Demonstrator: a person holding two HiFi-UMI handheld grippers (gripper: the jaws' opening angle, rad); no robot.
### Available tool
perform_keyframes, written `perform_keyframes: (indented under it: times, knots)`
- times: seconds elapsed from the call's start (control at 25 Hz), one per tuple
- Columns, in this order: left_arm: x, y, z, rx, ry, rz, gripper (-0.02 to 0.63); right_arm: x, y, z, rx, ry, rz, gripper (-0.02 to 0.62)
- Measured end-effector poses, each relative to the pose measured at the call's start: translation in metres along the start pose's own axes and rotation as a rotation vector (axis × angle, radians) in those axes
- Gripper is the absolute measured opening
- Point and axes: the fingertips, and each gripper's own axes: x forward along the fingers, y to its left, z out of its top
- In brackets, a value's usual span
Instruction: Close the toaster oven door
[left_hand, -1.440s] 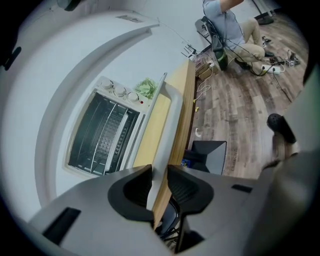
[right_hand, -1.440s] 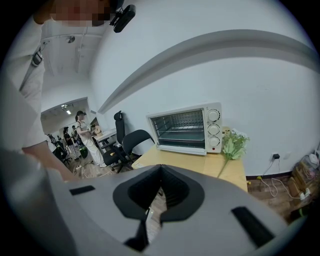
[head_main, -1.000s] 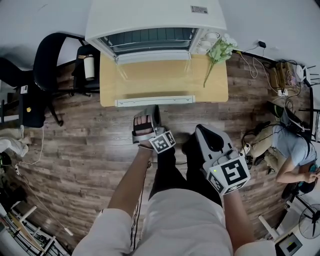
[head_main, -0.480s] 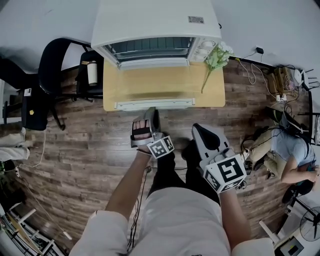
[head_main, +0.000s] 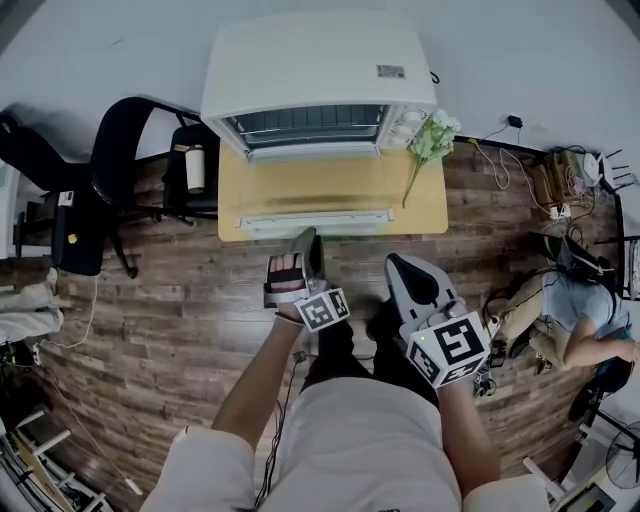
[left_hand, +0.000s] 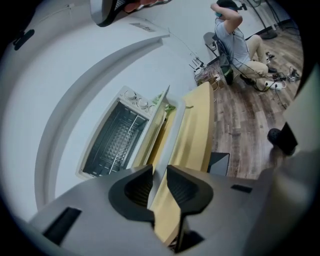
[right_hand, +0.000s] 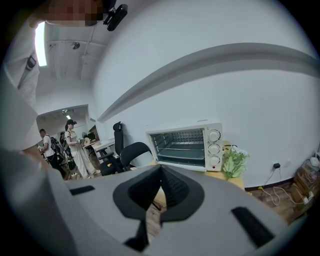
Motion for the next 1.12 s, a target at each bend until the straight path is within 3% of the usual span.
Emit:
perform_keyframes:
  times: [1.12]
  knots:
    - [0.006, 0.095, 0.036, -0.026, -0.099, -0.009, 0.091, 0.026, 0.007, 0.065, -0.044, -0.111, 0.020, -0.002]
